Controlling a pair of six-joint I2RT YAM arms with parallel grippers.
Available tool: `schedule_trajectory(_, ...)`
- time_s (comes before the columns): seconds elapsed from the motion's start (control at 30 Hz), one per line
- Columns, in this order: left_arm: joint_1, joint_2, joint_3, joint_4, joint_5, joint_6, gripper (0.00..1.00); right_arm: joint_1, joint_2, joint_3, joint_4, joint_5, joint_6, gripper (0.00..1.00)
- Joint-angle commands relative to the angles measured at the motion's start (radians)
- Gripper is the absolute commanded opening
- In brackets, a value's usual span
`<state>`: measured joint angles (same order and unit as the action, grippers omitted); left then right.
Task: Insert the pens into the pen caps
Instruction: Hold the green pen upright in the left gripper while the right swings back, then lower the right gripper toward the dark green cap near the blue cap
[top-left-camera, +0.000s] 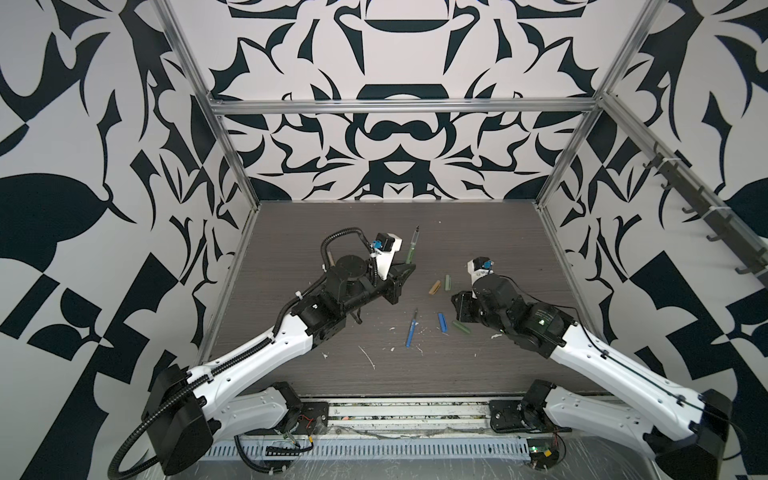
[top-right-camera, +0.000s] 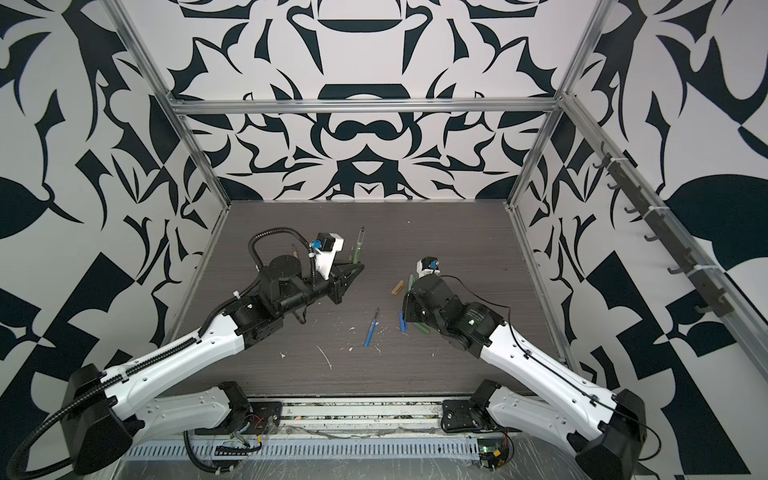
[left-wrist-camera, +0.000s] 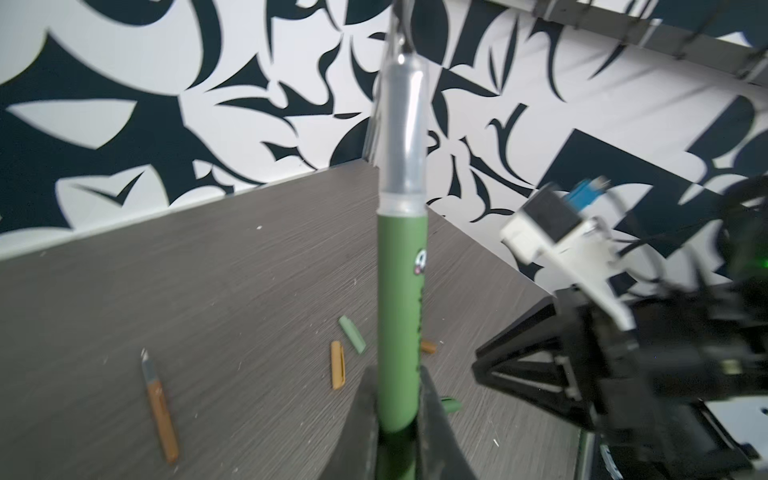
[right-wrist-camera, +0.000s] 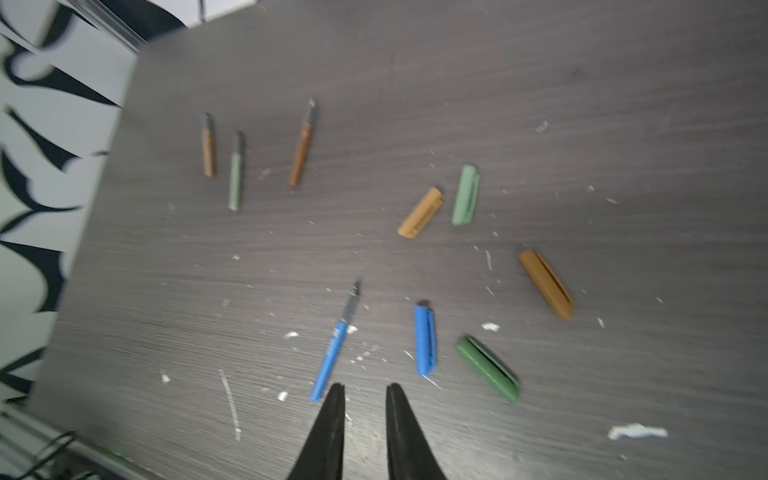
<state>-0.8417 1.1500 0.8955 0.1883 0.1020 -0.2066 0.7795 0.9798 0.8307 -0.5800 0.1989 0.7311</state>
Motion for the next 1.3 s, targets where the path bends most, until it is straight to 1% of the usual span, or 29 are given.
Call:
schedule_trajectory(0.0,0.002,0.036,0.04,-0.041,0.179,0.117,0.1,0.0,0.021,-0.018,-0.096,0.067,-0.017,0.21)
schedule_trajectory(0.1,0.003,0.027,-0.012,0.004,0.192,0.131,0.09,-0.009,0.045,-0.028,-0.105,0.075,-0.028,0.21)
schedule_trajectory(0.17,0.003,0.011,-0.059,0.05,0.184,0.128,0.1,-0.017,0.063,-0.028,-0.104,0.071,-0.04,0.22)
schedule_trajectory(0.23,0.003,-0.005,-0.082,0.059,0.172,0.131,0.1,-0.029,0.086,-0.027,-0.11,0.062,-0.052,0.22)
schedule_trajectory(0.33,0.003,-0.02,-0.071,0.032,0.159,0.137,0.1,-0.064,0.127,-0.033,-0.11,0.014,-0.058,0.23)
schedule_trajectory(0.4,0.002,-0.027,-0.068,0.03,0.154,0.134,0.1,-0.096,0.153,-0.047,-0.089,-0.057,-0.065,0.23)
schedule_trajectory(0.5,0.003,-0.028,-0.064,0.022,0.153,0.122,0.1,-0.13,0.186,-0.051,-0.083,-0.096,-0.076,0.23)
schedule_trajectory(0.77,0.001,-0.027,-0.059,0.006,0.149,0.122,0.1,-0.147,0.238,-0.08,-0.066,-0.099,-0.091,0.26)
schedule_trajectory(1.03,0.001,-0.015,-0.048,-0.006,0.15,0.123,0.1,-0.191,0.284,-0.159,0.002,-0.143,-0.089,0.29)
schedule_trajectory(1.27,0.001,-0.007,-0.046,-0.011,0.154,0.129,0.08,-0.23,0.327,-0.195,0.04,-0.155,-0.078,0.3)
